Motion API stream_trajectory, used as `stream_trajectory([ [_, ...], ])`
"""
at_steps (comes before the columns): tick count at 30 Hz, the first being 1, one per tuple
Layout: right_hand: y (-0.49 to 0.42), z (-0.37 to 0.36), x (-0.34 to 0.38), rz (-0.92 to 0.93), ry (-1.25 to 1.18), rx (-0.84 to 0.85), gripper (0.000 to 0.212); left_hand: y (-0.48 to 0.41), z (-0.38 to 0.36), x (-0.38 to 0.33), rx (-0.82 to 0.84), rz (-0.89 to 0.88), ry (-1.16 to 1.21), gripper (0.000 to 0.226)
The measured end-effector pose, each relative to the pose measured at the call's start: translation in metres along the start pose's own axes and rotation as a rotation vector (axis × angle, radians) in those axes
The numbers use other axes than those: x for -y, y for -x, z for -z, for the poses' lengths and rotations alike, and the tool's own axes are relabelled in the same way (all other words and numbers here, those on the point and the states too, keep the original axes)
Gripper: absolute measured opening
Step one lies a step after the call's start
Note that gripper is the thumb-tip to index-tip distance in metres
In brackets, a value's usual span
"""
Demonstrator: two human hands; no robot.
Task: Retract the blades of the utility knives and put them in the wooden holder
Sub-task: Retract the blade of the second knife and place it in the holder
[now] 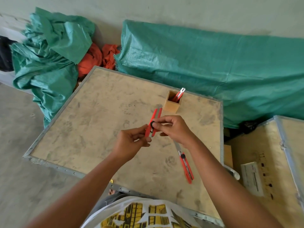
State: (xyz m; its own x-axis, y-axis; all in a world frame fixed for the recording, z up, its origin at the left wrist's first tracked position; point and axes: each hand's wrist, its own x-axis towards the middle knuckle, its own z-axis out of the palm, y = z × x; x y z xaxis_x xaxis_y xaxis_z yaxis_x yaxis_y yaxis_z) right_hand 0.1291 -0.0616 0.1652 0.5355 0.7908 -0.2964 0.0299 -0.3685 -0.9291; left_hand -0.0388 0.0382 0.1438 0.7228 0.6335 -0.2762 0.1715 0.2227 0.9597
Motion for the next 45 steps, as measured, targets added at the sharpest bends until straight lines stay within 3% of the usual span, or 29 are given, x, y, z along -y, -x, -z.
stream_trajectory([
  [10,0.026,0.029,-0.001,0.201,0.244,-0.031,0.023,0.001,-0.038,-0.012,-0.006,-0.074,0.029,0.048],
  [15,0.034,0.032,-0.005,0.24,0.287,-0.21,0.018,-0.004,-0.051,-0.014,0.009,-0.08,0.002,0.05],
  [19,0.036,0.043,-0.009,0.25,0.238,-0.16,0.027,-0.007,-0.059,-0.015,0.041,-0.094,-0.02,0.05],
  [21,0.037,0.048,-0.01,0.278,0.24,-0.182,0.021,-0.008,-0.063,-0.017,0.051,-0.102,-0.014,0.05],
  [25,0.039,0.053,-0.011,0.283,0.247,-0.281,0.017,-0.013,-0.071,-0.019,0.07,-0.101,-0.02,0.05],
  [30,0.04,0.065,-0.016,0.285,0.227,-0.236,0.025,-0.02,-0.082,-0.018,0.091,-0.084,-0.028,0.051],
  [35,0.036,0.069,-0.022,0.243,0.204,-0.378,0.024,-0.027,-0.094,-0.017,0.102,-0.071,-0.043,0.049],
  [45,-0.039,0.114,-0.027,0.154,0.081,-0.373,0.027,-0.089,-0.106,-0.016,0.086,-0.041,-0.072,0.054],
])
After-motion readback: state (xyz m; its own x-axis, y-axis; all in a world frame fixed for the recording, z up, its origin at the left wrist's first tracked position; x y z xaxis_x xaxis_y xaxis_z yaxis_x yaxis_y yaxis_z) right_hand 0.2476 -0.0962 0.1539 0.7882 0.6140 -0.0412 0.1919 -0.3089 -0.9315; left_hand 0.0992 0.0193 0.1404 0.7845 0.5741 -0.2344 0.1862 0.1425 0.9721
